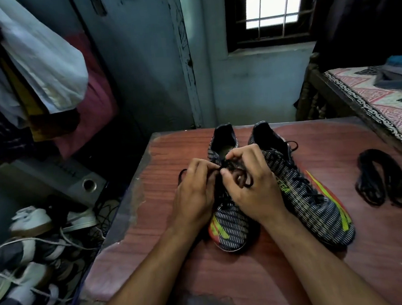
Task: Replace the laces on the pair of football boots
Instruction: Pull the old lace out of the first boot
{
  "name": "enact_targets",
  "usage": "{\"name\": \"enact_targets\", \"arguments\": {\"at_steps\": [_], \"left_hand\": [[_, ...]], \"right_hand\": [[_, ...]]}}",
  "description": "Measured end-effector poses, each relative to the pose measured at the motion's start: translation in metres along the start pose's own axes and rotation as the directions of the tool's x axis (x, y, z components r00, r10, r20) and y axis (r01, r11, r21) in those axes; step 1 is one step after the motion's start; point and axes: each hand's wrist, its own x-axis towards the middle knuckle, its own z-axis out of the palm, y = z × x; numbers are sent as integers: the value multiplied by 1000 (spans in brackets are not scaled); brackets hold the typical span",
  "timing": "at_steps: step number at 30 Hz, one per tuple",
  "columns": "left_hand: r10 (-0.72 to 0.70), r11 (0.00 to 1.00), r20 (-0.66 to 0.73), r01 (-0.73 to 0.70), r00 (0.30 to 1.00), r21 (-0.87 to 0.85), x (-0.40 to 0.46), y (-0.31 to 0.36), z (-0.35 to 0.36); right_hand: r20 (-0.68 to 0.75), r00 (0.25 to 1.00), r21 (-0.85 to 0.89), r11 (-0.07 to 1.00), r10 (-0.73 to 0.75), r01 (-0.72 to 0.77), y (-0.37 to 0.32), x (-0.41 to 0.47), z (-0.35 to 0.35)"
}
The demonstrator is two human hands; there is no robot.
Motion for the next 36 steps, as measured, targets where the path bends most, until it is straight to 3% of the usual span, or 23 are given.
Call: {"name": "enact_targets", "arguments": {"at_steps": [4, 7, 11, 14, 18, 21, 27, 33, 36], "left_hand": [[91, 994, -54, -93, 994, -48, -7, 4, -4], [193, 981, -26, -193, 981, 9, -12, 7, -7], [231, 971, -8, -230, 973, 59, -9, 7, -9], [200, 979, -23, -199, 979, 37, -9, 4, -5], [4, 1000, -31, -4, 1000, 24, -6, 6, -3], [31, 986, 7, -32, 999, 161, -2, 6, -3], [-14, 998, -13, 15, 1000, 59, -5, 10, -4], [144, 981, 49, -149, 988, 122, -11, 15, -10], [50, 996, 41, -53, 998, 72, -10, 12, -10]], "right_hand": [[145, 988, -63, 996, -49, 59, -1, -4, 1], [128, 991, -33, 998, -40, 45, 1, -5, 1], [159, 986, -5, 999, -51, 53, 5, -5, 2], [153, 985, -21, 996, -79, 83, 5, -4, 3], [96, 993, 84, 995, -70, 62, 5, -2, 3], [85, 996, 146, 989, -27, 14, 4, 0, 2], [138, 989, 90, 995, -46, 34, 4, -3, -1], [172, 984, 30, 998, -51, 46, 6, -4, 3], [139, 988, 52, 997, -70, 64, 3, -1, 2]]}}
